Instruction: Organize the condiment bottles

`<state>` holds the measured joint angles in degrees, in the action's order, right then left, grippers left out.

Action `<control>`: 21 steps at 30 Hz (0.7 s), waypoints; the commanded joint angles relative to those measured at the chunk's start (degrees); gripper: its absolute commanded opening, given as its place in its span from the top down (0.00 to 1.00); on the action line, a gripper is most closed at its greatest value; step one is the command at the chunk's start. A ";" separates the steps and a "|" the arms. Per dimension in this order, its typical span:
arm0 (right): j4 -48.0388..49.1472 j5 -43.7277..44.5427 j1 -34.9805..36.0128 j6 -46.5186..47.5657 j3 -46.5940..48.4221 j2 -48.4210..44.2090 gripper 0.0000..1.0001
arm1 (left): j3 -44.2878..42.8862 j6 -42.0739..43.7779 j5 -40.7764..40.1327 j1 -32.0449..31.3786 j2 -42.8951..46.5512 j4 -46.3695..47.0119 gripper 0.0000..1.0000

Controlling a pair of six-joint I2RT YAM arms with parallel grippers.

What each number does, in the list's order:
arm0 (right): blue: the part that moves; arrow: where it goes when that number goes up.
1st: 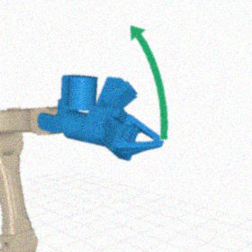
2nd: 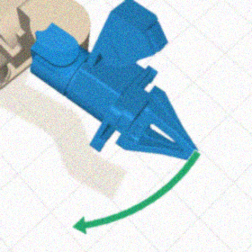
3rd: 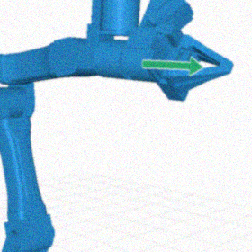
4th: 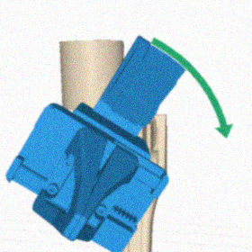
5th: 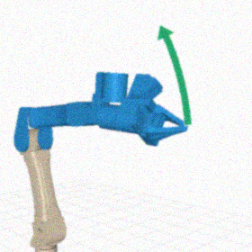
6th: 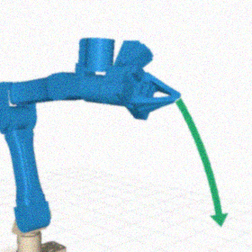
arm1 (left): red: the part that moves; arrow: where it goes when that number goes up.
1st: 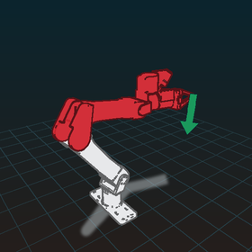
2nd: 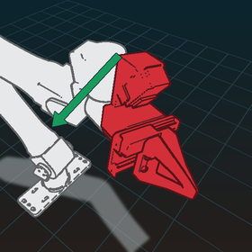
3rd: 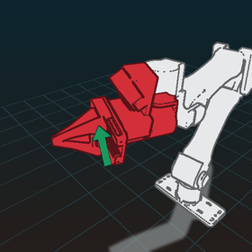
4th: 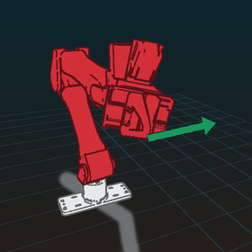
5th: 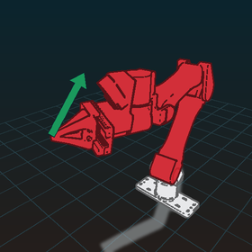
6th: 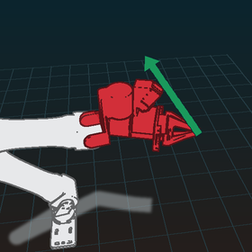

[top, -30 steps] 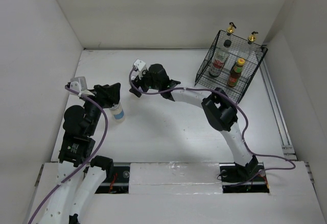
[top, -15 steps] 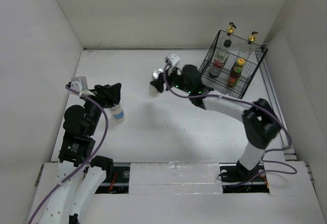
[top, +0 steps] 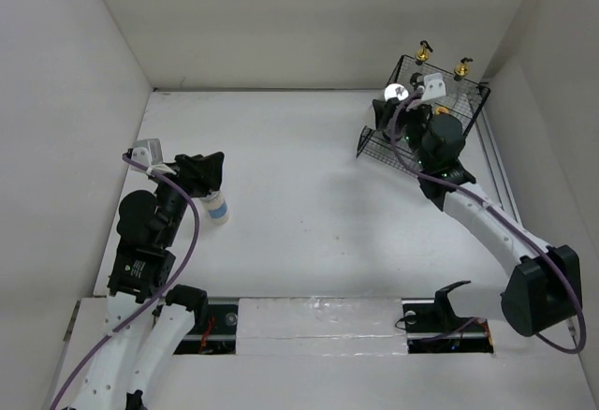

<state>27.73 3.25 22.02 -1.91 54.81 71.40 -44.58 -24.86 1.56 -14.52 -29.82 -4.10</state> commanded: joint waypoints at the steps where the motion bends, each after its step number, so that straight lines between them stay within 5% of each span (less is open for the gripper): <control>1: 1.10 1.42 -4.35 0.86 0.13 1.19 0.43 | 0.10 0.78 0.90 0.20 -0.06 2.87 0.48; 21: 6.90 3.43 -8.31 -0.28 1.09 14.65 0.44 | 0.10 0.78 0.90 0.20 -1.11 2.87 0.48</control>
<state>24.91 5.69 14.13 -1.45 54.28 86.30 -44.58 -24.86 1.72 -14.52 -30.37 -4.10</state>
